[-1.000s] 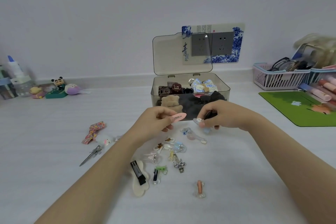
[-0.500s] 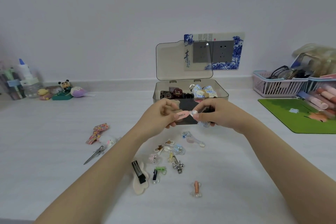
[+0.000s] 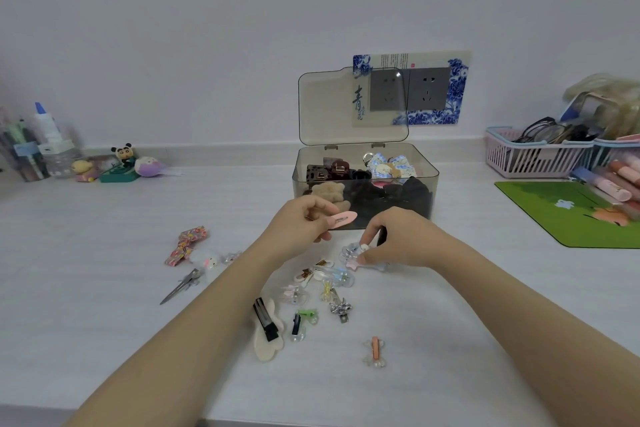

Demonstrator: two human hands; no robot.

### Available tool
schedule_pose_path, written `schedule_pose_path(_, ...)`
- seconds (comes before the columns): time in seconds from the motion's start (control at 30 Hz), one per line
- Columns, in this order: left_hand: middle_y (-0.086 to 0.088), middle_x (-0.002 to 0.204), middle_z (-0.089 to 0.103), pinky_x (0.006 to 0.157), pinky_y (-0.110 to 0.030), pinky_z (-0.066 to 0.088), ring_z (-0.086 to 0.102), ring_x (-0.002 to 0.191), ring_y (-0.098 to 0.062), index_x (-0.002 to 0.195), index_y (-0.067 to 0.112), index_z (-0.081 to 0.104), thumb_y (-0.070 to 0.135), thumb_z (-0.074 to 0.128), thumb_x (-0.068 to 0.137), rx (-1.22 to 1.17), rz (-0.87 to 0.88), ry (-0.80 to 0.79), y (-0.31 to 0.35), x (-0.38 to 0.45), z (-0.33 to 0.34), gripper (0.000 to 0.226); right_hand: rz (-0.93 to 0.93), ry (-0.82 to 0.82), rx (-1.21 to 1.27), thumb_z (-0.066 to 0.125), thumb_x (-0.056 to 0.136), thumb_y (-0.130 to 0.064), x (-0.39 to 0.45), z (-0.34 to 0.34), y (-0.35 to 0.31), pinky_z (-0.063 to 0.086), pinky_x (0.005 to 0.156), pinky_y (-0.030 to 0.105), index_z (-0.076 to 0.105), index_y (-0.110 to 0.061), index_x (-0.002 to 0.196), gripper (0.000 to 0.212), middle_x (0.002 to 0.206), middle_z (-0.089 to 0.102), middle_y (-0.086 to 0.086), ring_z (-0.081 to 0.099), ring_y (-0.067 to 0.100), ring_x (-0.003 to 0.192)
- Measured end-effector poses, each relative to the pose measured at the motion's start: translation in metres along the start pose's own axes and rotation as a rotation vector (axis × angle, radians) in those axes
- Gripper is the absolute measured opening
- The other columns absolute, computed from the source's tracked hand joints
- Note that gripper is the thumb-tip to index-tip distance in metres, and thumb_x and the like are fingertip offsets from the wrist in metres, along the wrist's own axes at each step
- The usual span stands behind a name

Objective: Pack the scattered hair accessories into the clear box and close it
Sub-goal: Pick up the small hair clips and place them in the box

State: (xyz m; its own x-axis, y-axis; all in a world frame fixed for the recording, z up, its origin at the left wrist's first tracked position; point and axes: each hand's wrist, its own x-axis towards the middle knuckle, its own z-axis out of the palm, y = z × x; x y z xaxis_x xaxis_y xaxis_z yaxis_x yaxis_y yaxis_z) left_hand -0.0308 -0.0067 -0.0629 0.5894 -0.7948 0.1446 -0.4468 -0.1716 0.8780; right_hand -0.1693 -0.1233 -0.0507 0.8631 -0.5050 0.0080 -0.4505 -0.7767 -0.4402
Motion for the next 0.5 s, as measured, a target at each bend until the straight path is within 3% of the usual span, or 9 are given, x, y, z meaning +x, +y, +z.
schedule_pose_path(0.17,0.001,0.070,0.062,0.069,-0.024,0.052,0.066,0.066,-0.009,0.103,0.012,0.062,0.006,0.061,0.090,0.041,0.032,-0.111,0.000,-0.006,0.000,0.014,-0.036,-0.020,0.042,0.081,0.065,-0.035,0.002,0.004,0.001,0.051,0.069,0.031,0.065,-0.028,0.086,0.028,0.083,0.063,-0.008,0.057,0.007,0.069)
schedule_pose_path(0.33,0.000,0.065,0.065,0.068,-0.029,0.055,0.065,0.069,-0.018,0.092,0.016,0.068,0.005,0.068,0.084,0.035,-0.025,-0.194,-0.003,-0.009,0.000,0.013,-0.033,-0.019,0.048,0.083,0.063,-0.030,0.002,0.006,0.001,0.051,0.067,0.030,0.067,-0.024,0.087,0.030,0.075,0.060,-0.011,0.055,0.006,0.065)
schedule_pose_path(0.4,-0.001,0.068,0.066,0.071,-0.029,0.055,0.063,0.067,-0.016,0.089,0.017,0.070,0.009,0.068,0.085,0.088,-0.039,-0.202,-0.002,-0.009,-0.004,0.009,-0.038,-0.057,0.075,0.082,0.065,-0.025,0.002,0.006,0.001,0.047,0.062,0.024,0.071,-0.021,0.091,0.029,0.080,0.063,-0.006,0.054,0.007,0.064)
schedule_pose_path(0.5,-0.001,0.074,0.065,0.081,-0.036,0.054,0.062,0.072,-0.016,0.083,0.016,0.067,0.018,0.061,0.091,0.203,-0.052,-0.243,-0.002,-0.011,-0.013,0.010,-0.044,-0.125,0.129,0.080,0.067,-0.019,0.000,0.002,0.001,0.038,0.050,0.014,0.075,-0.019,0.087,0.021,0.070,0.061,-0.004,0.049,0.007,0.056)
